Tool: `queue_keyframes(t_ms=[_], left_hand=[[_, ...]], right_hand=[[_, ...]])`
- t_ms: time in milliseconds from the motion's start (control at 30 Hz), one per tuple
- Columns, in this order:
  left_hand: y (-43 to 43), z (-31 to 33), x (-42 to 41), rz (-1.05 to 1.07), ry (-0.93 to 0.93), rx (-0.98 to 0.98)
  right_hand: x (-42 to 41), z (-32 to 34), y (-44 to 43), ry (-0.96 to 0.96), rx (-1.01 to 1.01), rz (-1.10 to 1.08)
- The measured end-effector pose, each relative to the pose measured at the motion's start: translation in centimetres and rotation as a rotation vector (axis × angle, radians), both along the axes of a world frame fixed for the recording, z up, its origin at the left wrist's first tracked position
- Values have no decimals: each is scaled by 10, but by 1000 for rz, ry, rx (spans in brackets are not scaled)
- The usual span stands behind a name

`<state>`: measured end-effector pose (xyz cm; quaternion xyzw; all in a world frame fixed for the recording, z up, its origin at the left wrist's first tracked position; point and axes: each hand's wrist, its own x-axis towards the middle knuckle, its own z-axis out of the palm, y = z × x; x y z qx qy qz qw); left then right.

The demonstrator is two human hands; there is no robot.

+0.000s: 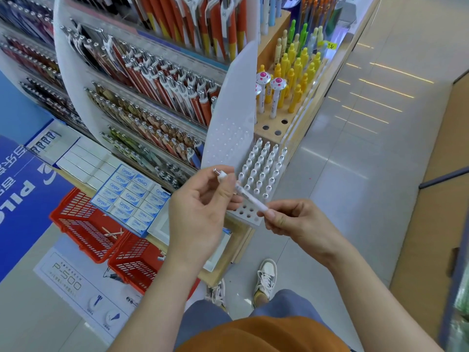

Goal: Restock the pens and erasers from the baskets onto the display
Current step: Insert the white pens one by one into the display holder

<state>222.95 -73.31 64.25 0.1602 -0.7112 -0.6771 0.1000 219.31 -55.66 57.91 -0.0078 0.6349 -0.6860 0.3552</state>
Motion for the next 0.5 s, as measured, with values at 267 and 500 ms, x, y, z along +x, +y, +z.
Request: queue_keyframes(t_ms=[267,500], left_hand=[[-5,-16,8,-7,53,-459],[12,-66,3,20,5,-477]], right_hand=[[-13,-19,18,-63,248,-295],[-5,-36,-4,-158,197,-274]])
